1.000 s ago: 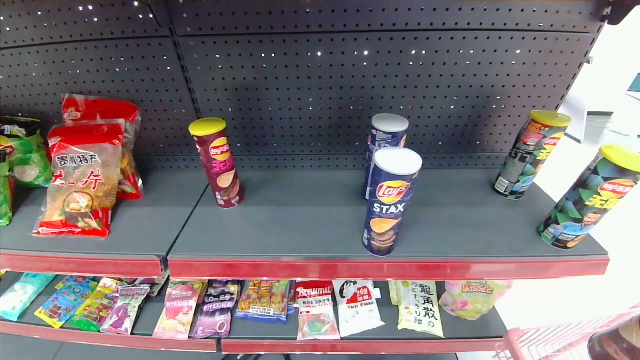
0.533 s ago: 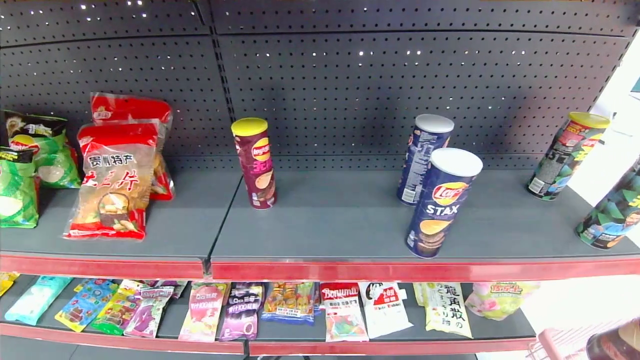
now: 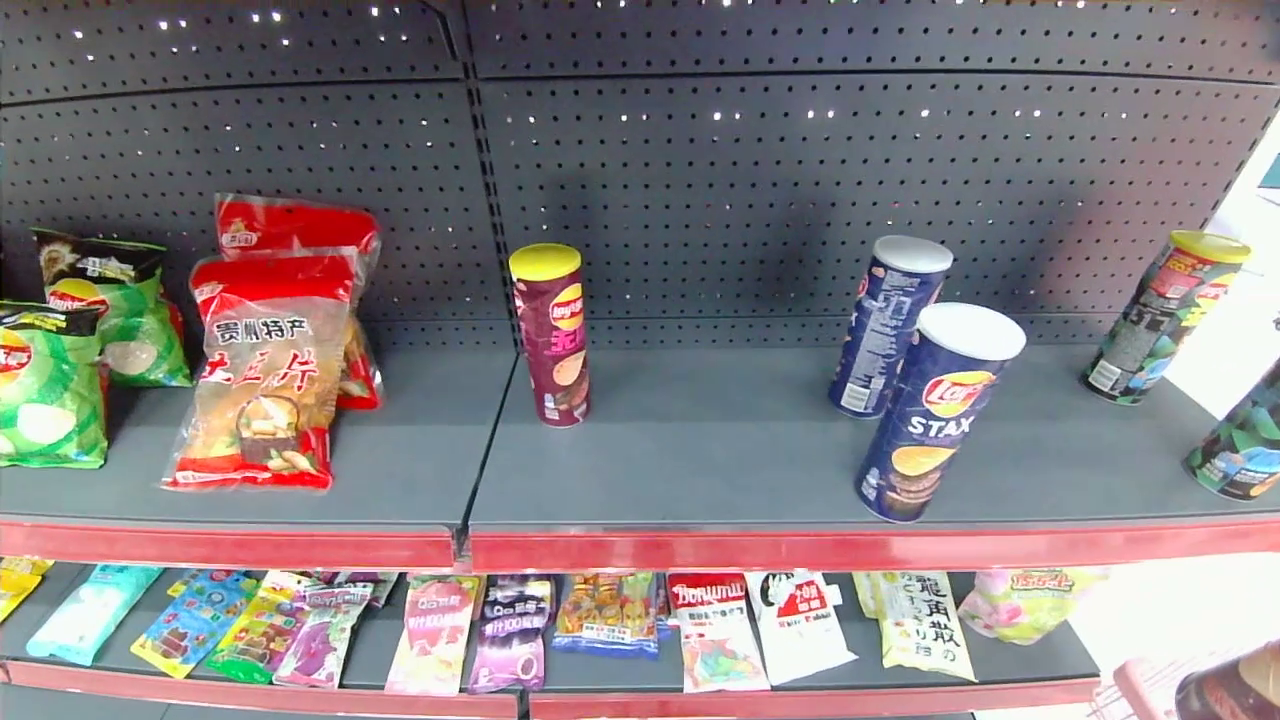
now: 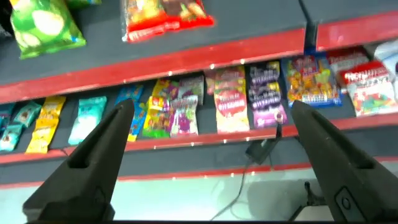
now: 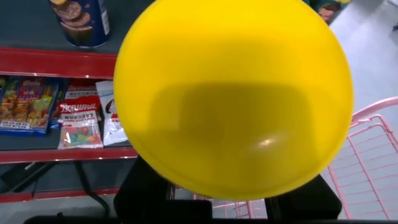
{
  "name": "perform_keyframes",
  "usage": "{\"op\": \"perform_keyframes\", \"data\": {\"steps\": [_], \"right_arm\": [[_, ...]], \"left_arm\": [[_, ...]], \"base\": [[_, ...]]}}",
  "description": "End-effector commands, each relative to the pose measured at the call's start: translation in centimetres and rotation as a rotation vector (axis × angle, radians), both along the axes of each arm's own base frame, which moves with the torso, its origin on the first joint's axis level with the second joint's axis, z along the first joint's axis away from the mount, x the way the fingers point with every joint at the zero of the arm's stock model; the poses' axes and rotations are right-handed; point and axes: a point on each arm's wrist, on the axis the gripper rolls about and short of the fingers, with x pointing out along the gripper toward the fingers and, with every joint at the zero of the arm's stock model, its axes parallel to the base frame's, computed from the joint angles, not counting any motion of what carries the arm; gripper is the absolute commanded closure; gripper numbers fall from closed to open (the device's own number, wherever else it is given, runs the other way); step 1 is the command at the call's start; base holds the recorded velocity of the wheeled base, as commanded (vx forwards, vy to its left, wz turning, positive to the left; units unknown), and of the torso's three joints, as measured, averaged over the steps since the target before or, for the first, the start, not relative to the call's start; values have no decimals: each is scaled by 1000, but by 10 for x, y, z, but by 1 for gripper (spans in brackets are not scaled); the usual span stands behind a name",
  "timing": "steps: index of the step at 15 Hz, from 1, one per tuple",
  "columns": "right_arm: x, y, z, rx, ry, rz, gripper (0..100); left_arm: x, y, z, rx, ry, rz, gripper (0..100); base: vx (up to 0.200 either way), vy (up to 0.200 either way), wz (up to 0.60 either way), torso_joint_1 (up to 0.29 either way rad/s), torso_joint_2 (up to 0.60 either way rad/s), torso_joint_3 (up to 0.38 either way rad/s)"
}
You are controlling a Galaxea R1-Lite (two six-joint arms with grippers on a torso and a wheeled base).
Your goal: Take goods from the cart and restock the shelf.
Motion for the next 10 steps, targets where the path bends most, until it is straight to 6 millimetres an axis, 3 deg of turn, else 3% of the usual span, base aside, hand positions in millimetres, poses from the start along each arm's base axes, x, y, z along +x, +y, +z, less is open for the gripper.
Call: {"op": "perform_keyframes", "data": {"steps": [1, 7, 9, 10], "right_arm": [[0, 0, -1, -1, 4, 1, 100], [-7, -1, -3, 5, -40, 7, 100], [-11, -1, -2, 9, -71, 13, 100], [-14, 0, -2, 17, -93, 38, 100]], "left_arm": [[0, 0, -1, 2, 0, -1, 0], [-8, 0, -3, -35, -29, -144, 0], [1, -4, 0, -27, 13, -163, 0], [19, -10, 10, -39, 47, -160, 0]], "base": [[200, 0, 0, -12, -2, 12], [0, 0, 0, 0, 0, 0], [0, 0, 0, 0, 0, 0], [0, 0, 0, 0, 0, 0]]}}
